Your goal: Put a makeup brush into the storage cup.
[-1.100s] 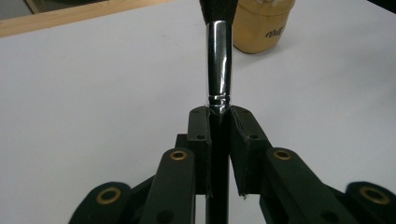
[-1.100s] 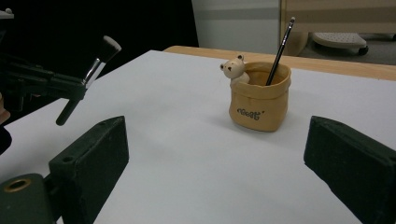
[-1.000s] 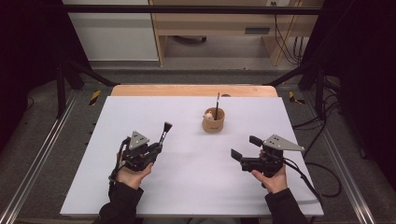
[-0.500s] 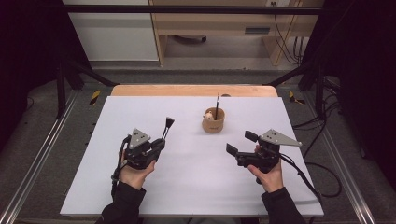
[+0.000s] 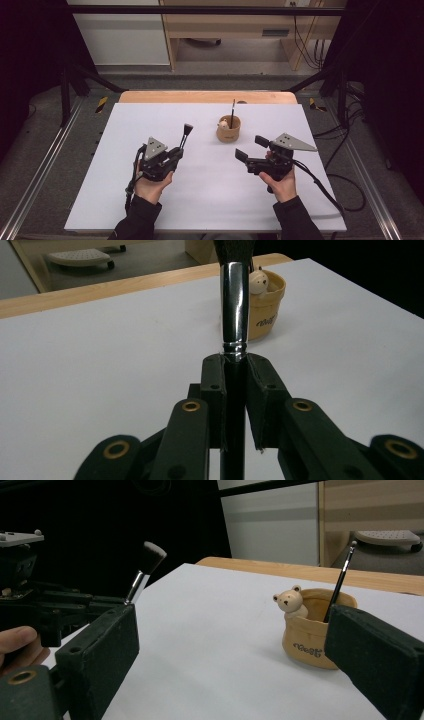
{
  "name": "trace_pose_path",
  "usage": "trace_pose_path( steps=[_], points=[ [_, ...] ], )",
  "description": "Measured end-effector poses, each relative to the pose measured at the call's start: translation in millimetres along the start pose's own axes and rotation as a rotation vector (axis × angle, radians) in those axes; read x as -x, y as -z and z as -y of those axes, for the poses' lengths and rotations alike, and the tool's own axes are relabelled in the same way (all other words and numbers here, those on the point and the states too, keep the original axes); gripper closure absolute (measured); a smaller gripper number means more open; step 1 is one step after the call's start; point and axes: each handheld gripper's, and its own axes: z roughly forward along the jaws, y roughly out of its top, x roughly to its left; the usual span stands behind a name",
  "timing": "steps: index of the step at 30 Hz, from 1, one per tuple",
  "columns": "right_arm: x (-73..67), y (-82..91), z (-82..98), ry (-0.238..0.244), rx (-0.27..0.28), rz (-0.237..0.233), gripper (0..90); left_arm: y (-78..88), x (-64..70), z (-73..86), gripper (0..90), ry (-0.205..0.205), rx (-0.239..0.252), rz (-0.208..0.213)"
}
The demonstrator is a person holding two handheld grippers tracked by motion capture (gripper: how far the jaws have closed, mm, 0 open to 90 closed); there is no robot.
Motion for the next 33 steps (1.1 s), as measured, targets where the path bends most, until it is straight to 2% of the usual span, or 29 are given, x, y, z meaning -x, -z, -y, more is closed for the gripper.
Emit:
trace_pose_path(
  steps=[5,12,33],
  points=[
    [-5.1,-5.1,-3.3,-0.002,0.005,-0.013,8.5,-1.8,6.7,-0.9,78.7,-0.012,0.009,-0.001],
    [-7.8,-9.1,-4.7,-0.023,0.006,-0.023,9.2,-3.0,11.5,-1.3,78.7,-0.005,0.024,0.002],
    [-11.5,-18.7,0.5,-0.047,-0.016,-0.053,12.6,-11.5,33.4,-1.1,78.7,0.003,0.061,0.041]
  ],
)
